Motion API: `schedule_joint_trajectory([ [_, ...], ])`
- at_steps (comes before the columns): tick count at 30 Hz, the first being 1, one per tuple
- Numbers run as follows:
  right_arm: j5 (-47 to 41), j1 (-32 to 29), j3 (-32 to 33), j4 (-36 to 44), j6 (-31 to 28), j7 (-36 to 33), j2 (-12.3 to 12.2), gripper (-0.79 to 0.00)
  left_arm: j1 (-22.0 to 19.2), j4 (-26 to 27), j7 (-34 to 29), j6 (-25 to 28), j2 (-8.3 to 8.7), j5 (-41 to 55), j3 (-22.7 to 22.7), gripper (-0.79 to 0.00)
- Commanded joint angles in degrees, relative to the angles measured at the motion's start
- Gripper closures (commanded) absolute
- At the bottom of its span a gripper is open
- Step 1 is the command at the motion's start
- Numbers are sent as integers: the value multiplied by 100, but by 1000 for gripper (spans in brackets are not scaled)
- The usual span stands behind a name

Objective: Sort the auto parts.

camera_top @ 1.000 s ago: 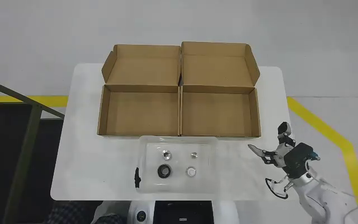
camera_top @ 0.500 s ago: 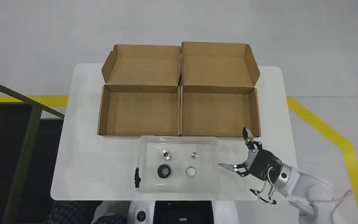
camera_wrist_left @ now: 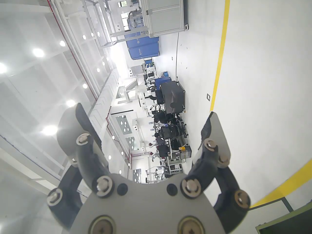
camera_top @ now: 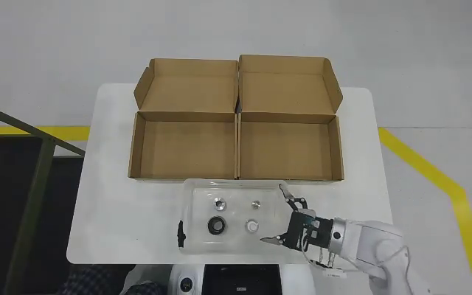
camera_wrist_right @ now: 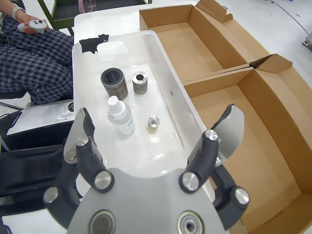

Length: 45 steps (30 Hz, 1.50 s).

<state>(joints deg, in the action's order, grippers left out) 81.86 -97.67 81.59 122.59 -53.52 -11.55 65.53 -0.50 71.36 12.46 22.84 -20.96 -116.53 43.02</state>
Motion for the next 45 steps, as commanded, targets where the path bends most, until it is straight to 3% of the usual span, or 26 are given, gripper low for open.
schedule_joint_trajectory([
  [1, -82, 70, -109, -59, 32, -120, 0, -785, 0, 0, 0, 0, 0, 0, 0, -785],
  [17, -24, 551, -866, -280, 91, -944, -45, -785, 0, 0, 0, 0, 0, 0, 0, -785],
  [34, 74, 698, -1067, -496, 279, -1100, -124, -785, 0, 0, 0, 0, 0, 0, 0, -785],
  [38, 130, 696, -1113, -505, 287, -1096, -146, -720, 0, 0, 0, 0, 0, 0, 0, -785],
  [45, 165, 724, -1180, -554, 326, -1071, -179, -674, 0, 0, 0, 0, 0, 0, 0, -785],
])
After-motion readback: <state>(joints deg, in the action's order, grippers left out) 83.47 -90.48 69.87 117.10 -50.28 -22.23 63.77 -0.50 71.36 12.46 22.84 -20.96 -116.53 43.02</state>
